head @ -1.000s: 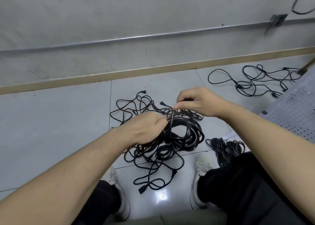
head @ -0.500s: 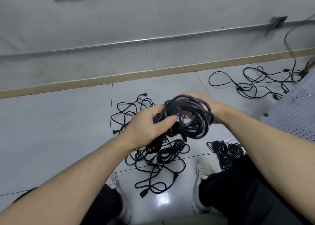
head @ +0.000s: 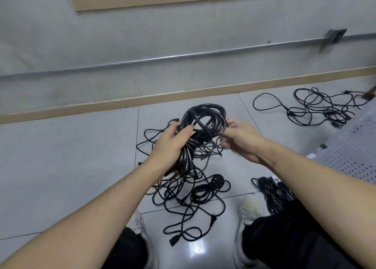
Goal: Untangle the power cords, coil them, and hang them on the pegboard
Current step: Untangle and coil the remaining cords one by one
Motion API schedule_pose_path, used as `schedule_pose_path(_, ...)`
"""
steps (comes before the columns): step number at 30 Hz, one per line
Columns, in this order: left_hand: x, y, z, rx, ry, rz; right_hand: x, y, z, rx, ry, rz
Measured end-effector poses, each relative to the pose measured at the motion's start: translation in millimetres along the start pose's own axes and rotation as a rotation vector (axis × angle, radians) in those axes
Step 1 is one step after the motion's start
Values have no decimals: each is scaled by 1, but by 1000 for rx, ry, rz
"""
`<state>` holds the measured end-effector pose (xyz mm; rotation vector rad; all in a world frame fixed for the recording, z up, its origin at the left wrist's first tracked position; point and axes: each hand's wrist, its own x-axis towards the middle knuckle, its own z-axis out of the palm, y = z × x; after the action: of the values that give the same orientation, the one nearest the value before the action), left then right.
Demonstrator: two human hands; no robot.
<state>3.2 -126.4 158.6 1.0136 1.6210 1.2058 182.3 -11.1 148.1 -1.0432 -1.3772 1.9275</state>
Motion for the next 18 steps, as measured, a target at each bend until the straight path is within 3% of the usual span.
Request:
schedule_pose_path(3,-1,7,4,-148,-2,-49,7,-2,3,261,42,-4)
schedule_pose_path(6,0,8,5,-289,-66,-117,4,-5,13,252,31,-26)
schedule_pose_path(11,5,4,-3,-422,-81,-138,-2,-9,23,-261,23,-164)
schedule_pose_path(13,6,4,-5,-371,-61,-124,-3,-8,25,-441,-14,-168)
schedule_pose_path(18,-3,3,-5,-177,-73,-48,-14,-10,24,-628,-50,-160)
